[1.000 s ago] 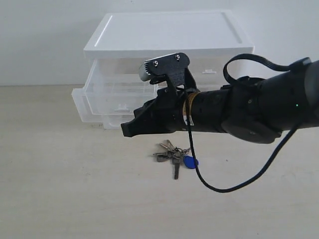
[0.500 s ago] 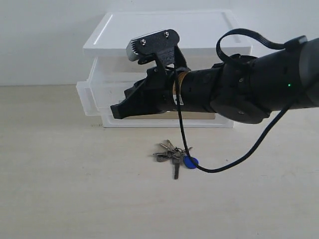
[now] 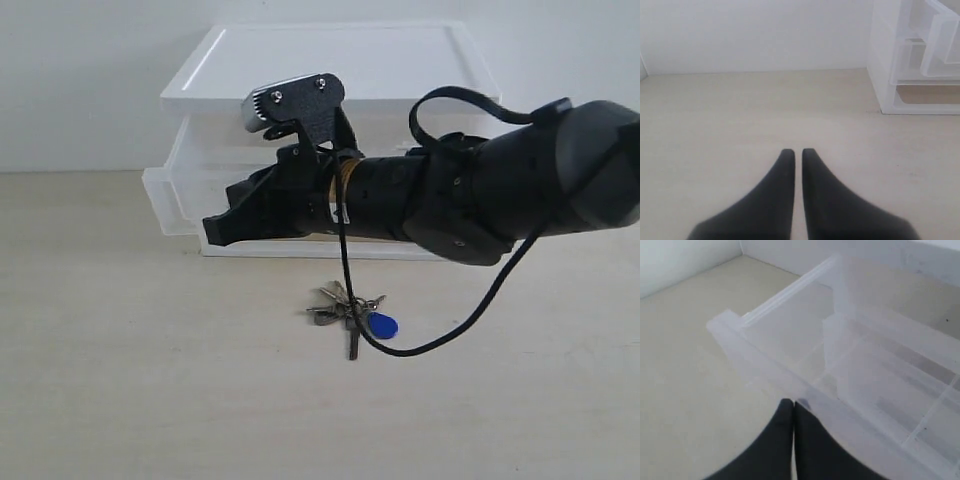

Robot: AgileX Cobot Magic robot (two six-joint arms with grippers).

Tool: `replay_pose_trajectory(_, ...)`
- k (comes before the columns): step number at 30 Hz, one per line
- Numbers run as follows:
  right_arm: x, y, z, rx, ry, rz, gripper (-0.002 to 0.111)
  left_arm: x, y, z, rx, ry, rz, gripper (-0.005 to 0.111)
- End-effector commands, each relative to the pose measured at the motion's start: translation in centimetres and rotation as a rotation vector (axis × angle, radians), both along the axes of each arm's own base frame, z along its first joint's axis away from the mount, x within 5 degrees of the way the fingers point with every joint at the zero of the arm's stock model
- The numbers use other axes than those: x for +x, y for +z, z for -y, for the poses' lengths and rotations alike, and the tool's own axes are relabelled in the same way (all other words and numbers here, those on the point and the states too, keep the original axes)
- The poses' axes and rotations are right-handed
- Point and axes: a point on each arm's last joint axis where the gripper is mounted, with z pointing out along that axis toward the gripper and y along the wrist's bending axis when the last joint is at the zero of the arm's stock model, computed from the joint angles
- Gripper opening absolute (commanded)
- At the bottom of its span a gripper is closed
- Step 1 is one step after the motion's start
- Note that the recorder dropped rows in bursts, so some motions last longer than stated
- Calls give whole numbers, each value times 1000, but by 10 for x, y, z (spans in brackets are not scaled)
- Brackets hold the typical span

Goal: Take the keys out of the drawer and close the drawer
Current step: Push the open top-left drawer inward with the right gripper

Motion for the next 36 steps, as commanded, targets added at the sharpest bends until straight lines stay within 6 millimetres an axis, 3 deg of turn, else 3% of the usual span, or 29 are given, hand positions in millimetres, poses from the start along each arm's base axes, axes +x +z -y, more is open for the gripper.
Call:
replay_pose_trajectory(1,15,4,-6,81,-12,23,0,0,-1,0,-2,3,3,4)
replay_pose_trajectory(9,24,23,-11,60,-11,110,0,0,-1,0,-2,3,3,4)
replay_pose_trajectory(18,28,6,1,-169,-97,26,0,0,-1,0,-2,3,3,4)
replay_pose_trajectory(22,23,9,8,-228,-93,46,0,0,-1,0,-2,3,3,4)
replay_pose_trajectory(27,14,29,26,-223,-120,68,0,0,-1,0,-2,3,3,4)
replay_pose_trajectory(31,14,42,52,-187,-180,74,0,0,-1,0,-2,3,3,4)
replay_pose_trajectory(33,12,41,66,-183,-214,54,0,0,-1,0,-2,3,3,4)
replay_pose_trajectory(36,3,35,69,-173,-198,44,0,0,-1,0,-2,3,3,4)
